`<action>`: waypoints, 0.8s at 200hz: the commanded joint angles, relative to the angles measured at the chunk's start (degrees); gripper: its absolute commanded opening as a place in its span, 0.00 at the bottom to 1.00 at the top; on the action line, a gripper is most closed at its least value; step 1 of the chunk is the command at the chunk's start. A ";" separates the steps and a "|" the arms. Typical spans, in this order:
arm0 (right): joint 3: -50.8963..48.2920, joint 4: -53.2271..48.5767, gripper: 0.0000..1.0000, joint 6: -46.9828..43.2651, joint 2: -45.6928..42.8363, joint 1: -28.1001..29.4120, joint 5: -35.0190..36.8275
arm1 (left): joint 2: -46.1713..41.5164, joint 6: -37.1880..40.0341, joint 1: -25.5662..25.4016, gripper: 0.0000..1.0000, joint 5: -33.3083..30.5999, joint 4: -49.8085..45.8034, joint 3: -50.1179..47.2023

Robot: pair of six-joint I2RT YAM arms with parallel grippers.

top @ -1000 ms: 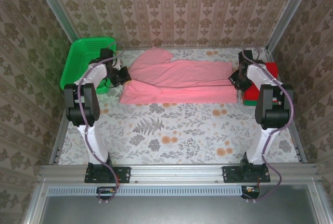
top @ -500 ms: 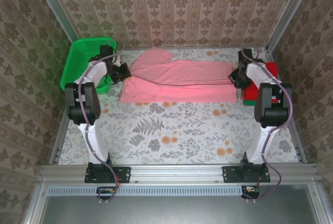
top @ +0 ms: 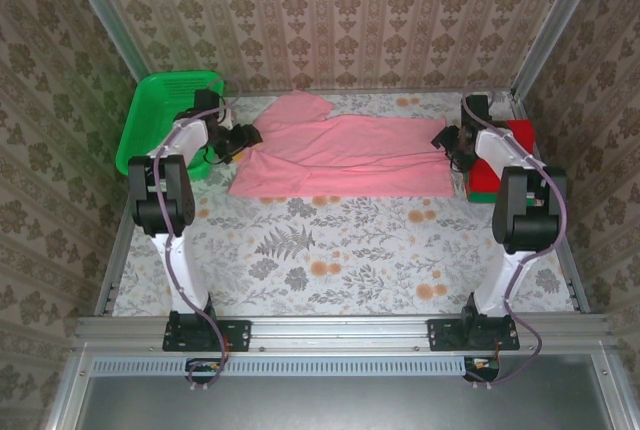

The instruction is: Fold and stack the t-shirts

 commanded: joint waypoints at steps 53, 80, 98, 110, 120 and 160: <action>-4.37 5.55 0.76 -7.17 -0.72 7.11 -4.19 | -5.32 -3.12 -6.14 0.91 -3.51 10.88 -7.92; -4.45 3.64 0.76 -5.80 2.11 7.26 -3.12 | -4.21 -4.45 -7.01 0.91 -4.17 12.83 -10.45; -5.06 1.59 0.76 -5.78 2.86 7.00 -2.08 | -4.31 -5.05 -7.24 0.91 -4.44 14.24 -13.56; -6.17 1.08 0.76 -5.65 2.79 6.91 -2.17 | -4.81 -5.28 -7.34 0.91 -4.57 14.83 -15.91; -7.50 0.73 0.76 -5.36 2.49 6.76 -2.52 | -5.47 -5.46 -7.43 0.91 -4.80 15.24 -18.09; -14.27 -1.93 0.77 -2.92 0.23 6.47 -5.20 | -10.24 -7.23 -9.25 0.91 -6.24 17.08 -28.00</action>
